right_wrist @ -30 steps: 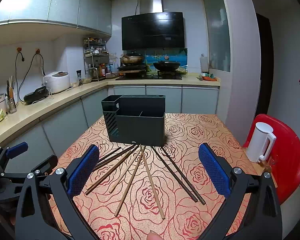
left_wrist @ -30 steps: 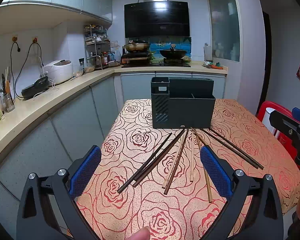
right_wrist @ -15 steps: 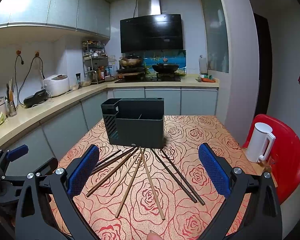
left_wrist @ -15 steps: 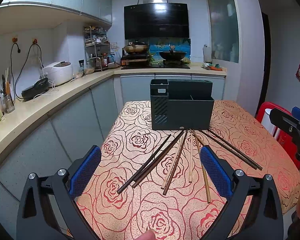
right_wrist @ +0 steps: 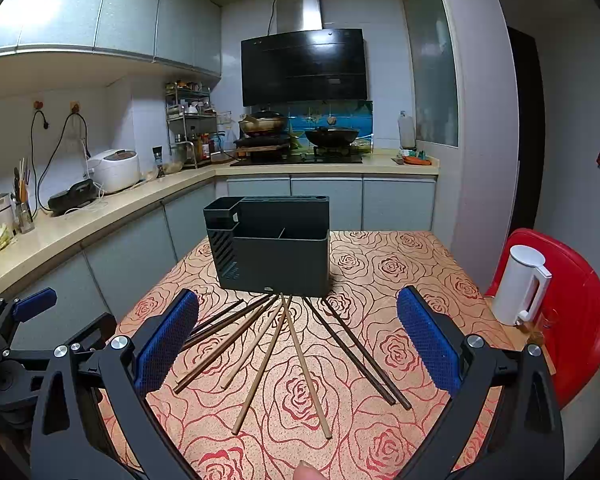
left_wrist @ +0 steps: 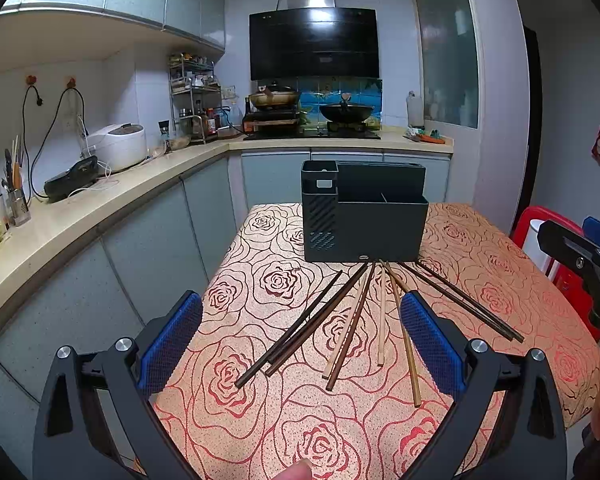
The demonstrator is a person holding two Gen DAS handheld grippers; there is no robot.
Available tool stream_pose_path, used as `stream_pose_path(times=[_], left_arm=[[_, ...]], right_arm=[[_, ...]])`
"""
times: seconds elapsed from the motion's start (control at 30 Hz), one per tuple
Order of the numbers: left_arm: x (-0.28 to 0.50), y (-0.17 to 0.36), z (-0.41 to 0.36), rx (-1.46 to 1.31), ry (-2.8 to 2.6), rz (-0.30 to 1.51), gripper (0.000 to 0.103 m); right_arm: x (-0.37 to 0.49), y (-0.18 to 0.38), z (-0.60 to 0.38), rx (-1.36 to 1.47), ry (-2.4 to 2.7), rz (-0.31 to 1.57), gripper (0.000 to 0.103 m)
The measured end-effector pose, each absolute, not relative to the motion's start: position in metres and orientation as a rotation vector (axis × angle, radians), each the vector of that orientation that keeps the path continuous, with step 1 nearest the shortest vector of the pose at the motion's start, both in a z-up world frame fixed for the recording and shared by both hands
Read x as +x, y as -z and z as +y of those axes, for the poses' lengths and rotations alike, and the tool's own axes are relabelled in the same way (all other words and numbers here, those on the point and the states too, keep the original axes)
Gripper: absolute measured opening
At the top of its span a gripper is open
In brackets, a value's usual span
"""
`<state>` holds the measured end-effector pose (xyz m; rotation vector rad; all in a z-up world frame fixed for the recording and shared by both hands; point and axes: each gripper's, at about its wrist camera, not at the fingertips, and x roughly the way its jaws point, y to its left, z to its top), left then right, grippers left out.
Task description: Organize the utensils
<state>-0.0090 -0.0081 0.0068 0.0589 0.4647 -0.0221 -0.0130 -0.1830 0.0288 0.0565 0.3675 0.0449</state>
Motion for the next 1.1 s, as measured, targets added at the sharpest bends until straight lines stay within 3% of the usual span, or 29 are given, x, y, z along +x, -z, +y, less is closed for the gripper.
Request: stream_pose_path(times=[1.1], left_arm=[[-0.0081, -0.0035, -0.006, 0.057, 0.026, 0.469, 0.096]], right_arm=[[-0.0155, -0.0226, -0.1817, 0.041, -0.05, 0.368, 0.096]])
